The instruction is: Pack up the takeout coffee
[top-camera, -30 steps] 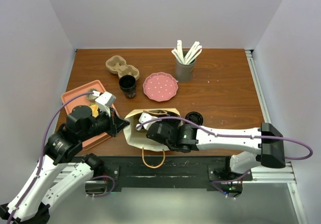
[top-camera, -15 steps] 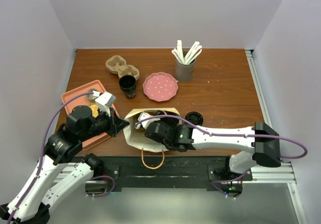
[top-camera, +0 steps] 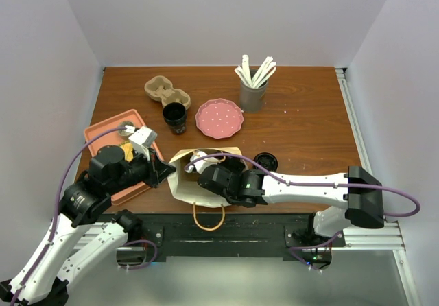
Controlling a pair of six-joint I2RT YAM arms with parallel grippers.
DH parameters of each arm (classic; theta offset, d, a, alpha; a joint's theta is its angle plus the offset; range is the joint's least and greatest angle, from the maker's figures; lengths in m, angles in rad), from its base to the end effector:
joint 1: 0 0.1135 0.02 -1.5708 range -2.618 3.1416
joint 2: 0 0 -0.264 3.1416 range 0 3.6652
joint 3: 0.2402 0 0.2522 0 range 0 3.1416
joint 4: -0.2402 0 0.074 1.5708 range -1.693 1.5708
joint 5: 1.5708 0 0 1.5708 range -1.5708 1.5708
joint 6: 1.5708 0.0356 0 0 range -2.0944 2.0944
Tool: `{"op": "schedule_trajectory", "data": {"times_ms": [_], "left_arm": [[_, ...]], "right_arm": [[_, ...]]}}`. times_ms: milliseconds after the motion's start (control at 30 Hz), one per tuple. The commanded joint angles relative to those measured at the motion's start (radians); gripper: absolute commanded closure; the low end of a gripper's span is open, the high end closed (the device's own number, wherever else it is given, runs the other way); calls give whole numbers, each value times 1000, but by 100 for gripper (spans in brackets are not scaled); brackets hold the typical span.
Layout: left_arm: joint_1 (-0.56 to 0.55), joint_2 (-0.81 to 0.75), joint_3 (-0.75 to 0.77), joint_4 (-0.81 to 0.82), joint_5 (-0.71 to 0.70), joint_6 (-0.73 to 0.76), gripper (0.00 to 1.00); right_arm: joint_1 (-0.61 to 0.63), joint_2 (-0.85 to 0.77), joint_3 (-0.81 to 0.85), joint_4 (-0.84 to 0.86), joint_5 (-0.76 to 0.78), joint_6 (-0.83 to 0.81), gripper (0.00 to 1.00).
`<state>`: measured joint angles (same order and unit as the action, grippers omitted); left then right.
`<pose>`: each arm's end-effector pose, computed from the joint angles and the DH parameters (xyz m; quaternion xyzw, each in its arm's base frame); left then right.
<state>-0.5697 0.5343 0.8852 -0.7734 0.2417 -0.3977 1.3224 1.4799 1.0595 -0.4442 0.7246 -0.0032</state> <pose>0.0806 -0.0618 0.3440 0.1368 0.8248 -0.3404 0.4302 0.0990 0.2942 0.2546 -0.4433 0.7670 -0.0646 0.4593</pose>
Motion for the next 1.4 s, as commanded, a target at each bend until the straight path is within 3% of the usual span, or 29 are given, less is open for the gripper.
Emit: {"op": "schedule_trajectory", "data": {"times_ms": [0,700,1067,1367], "left_arm": [[1,-8,4,-14,5,28,100],[1,-2,11,-6,4,20,100],[2,21,23,3,-1,14,100],[2,62,83,10,-2,0,100]], "right_arm": [[-12,-15,3,38,71,62,82],[-34,14,14,6,157,112,37],[-38,-7,30,-10,167,104,23],[-37,-26,39,-33,165,108,20]]}}
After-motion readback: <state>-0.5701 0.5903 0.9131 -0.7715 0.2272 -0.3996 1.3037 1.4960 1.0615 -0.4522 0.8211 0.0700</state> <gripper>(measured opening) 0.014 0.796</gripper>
